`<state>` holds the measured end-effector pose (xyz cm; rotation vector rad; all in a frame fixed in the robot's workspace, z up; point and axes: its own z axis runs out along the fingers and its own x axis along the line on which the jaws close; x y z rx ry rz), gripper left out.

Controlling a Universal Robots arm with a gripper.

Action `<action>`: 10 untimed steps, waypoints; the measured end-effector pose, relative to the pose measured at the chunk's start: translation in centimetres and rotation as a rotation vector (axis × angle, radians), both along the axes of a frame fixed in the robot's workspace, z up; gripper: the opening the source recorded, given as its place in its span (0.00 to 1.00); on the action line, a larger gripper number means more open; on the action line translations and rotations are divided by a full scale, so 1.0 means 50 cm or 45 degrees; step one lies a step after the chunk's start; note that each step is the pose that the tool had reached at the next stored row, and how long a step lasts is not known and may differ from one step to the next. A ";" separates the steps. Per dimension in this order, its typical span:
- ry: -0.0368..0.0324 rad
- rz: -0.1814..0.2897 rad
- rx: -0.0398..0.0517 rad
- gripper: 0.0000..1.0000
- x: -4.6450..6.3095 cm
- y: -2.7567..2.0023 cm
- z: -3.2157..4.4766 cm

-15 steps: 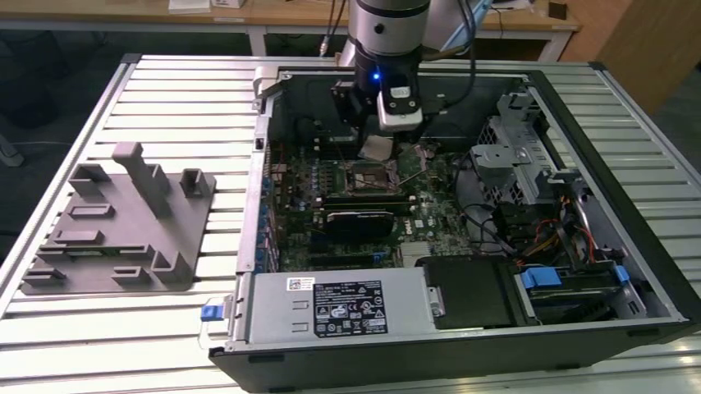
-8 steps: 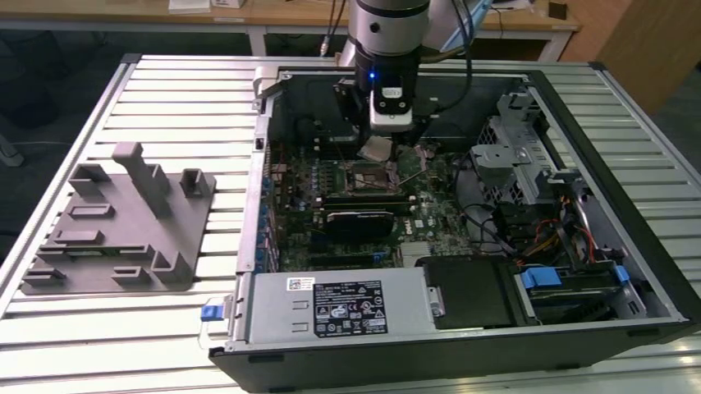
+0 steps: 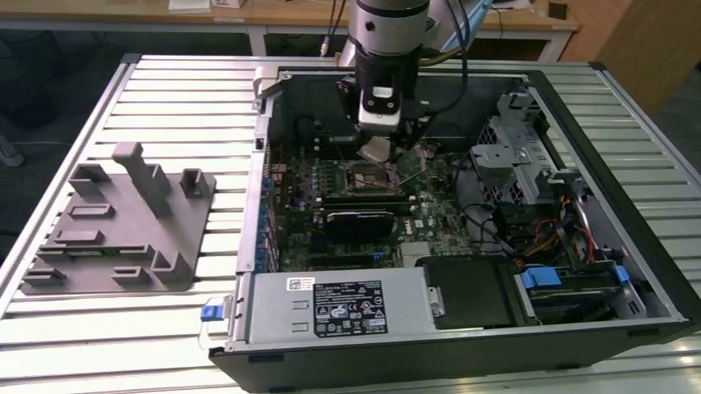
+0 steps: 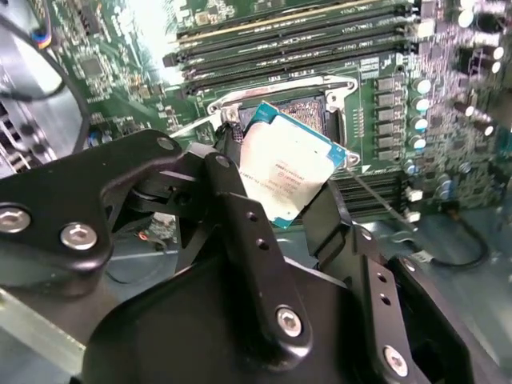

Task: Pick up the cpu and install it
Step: 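Place the cpu into insertion slot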

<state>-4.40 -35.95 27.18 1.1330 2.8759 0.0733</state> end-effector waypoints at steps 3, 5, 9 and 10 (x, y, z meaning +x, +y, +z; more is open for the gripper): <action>0.0000 -0.069 0.000 0.55 0.000 0.0000 0.000; 0.0000 -0.117 0.000 0.55 0.000 0.0000 -0.001; 0.0000 -0.208 0.000 0.55 0.000 0.0000 -0.002; 0.0001 -0.231 0.000 0.55 0.000 0.0000 -0.002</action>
